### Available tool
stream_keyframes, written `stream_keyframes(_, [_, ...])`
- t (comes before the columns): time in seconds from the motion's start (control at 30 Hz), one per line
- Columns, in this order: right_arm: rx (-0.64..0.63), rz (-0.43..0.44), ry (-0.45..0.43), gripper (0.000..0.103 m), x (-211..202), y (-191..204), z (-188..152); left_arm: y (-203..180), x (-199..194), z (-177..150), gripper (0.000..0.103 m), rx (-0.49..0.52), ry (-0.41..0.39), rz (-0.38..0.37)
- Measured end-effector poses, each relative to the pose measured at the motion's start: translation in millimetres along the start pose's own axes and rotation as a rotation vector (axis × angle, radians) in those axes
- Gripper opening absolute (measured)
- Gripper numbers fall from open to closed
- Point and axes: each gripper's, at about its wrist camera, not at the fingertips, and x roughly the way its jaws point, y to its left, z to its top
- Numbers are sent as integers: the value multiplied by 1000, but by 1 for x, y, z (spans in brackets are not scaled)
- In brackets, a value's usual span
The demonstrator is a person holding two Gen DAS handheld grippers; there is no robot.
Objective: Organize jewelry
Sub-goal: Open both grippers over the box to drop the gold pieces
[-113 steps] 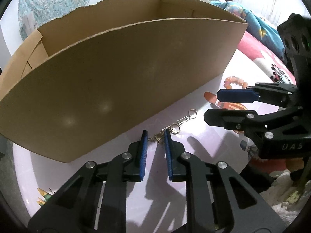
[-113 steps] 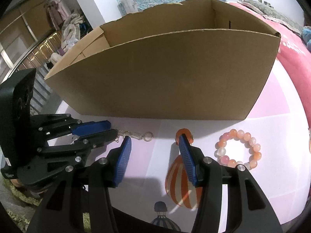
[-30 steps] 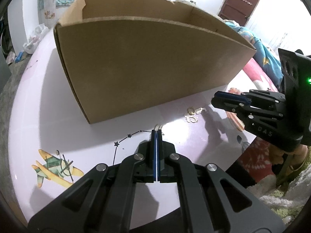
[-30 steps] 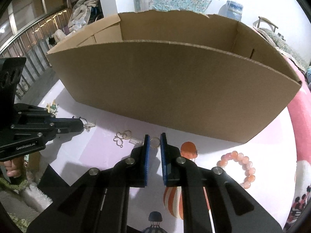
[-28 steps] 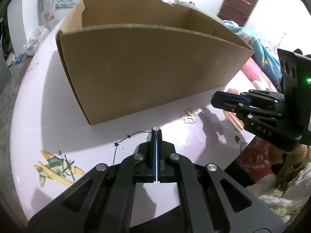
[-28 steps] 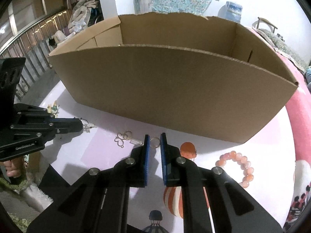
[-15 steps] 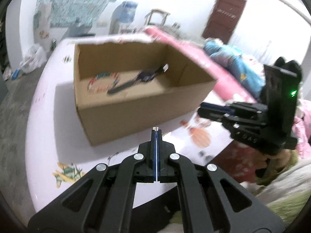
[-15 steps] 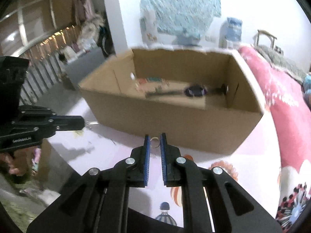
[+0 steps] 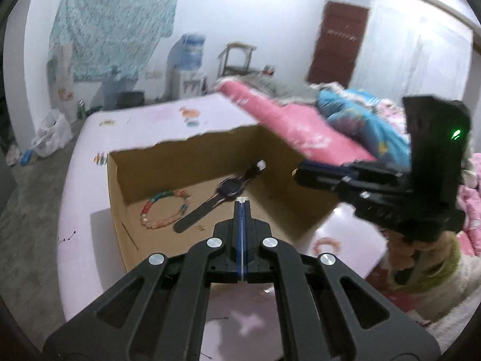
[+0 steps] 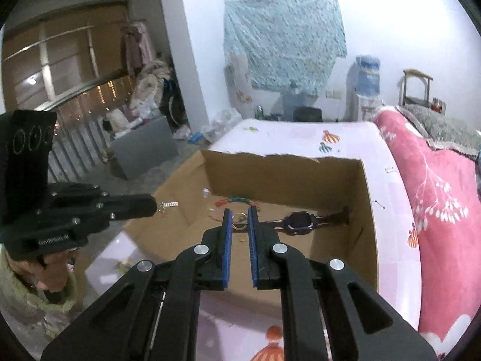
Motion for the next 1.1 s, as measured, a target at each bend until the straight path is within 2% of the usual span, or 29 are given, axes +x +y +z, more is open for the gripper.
stream_keyframes(0.13, [42,2,44,11,24,-18,3,17,32,-1,0,-17,86,32])
stream_keyframes(0.17, [52,6,47,11,27,-22,4,20,35,-3,5,-26,99,34])
stream_keyframes(0.2, [64,15,49,11,28,-25,4,22,36,-6,15,-38,106,38])
stream_keyframes(0.27, [92,21,34,12,26,-32,3,27,37,-8,24,-57,108,46])
stream_keyframes(0.5, [136,10,-43,12,0,-48,6,27,20,-5,43,-64,56,74])
stream_keyframes(0.57, [156,12,-71,17,-12,-53,6,25,10,-4,48,-64,33,81])
stream_keyframes(0.63, [167,5,-100,27,-25,-55,4,23,-1,-2,54,-61,14,86])
stream_keyframes(0.7, [173,-1,-122,30,-38,-54,1,20,-14,-3,64,-57,-10,92])
stream_keyframes(0.8, [191,14,-152,37,-58,-51,-11,16,-30,-8,73,-59,-31,91])
stream_keyframes(0.97, [199,33,-166,40,-80,-42,-29,3,-54,-23,81,-46,-58,84])
stream_keyframes(1.1, [183,32,-133,42,-87,-33,-45,-5,-62,-31,83,-45,-57,86])
